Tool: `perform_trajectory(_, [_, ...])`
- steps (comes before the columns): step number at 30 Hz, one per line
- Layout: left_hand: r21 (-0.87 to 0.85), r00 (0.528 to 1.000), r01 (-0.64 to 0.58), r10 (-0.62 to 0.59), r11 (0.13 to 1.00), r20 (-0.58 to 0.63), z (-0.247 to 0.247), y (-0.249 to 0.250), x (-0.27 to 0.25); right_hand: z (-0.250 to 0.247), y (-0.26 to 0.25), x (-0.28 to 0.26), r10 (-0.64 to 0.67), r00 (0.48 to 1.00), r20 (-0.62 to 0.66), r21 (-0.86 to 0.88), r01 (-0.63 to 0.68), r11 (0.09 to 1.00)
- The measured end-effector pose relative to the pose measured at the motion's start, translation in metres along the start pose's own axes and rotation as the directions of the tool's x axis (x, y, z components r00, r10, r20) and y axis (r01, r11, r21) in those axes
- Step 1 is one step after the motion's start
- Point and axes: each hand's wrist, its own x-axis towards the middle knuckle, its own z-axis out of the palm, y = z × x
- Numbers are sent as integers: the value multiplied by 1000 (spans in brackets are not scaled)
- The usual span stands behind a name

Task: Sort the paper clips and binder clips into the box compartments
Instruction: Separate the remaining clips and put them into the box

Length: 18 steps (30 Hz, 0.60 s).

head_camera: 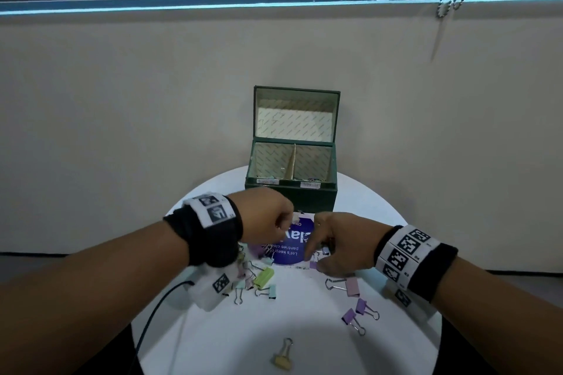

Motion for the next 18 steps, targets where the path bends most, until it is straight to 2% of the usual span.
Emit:
perform_trajectory(4, [-216, 986, 100, -125, 971, -108, -21, -22, 1, 1, 1, 0, 2, 999, -51, 24, -1, 1000])
perform_trajectory(6, [-232, 985, 117, -142, 966, -94, -24, -24, 2, 2, 3, 1, 7, 995, -101, 50, -2, 999])
perform_trajectory(9, [-14, 991, 129, -130, 991, -31, -16, -17, 5, 3, 7, 4, 0, 986, -169, 64, 11, 998])
perform_trajectory(12, [236, 991, 116, -127, 965, 33, -4, -11, 9, 1, 8, 4, -10, 971, -239, 52, 23, 998])
perform_trajectory(18, [286, 994, 29, -57, 958, 90, 1, -13, 13, -1, 6, 4, -14, 965, -263, 16, 19, 1000])
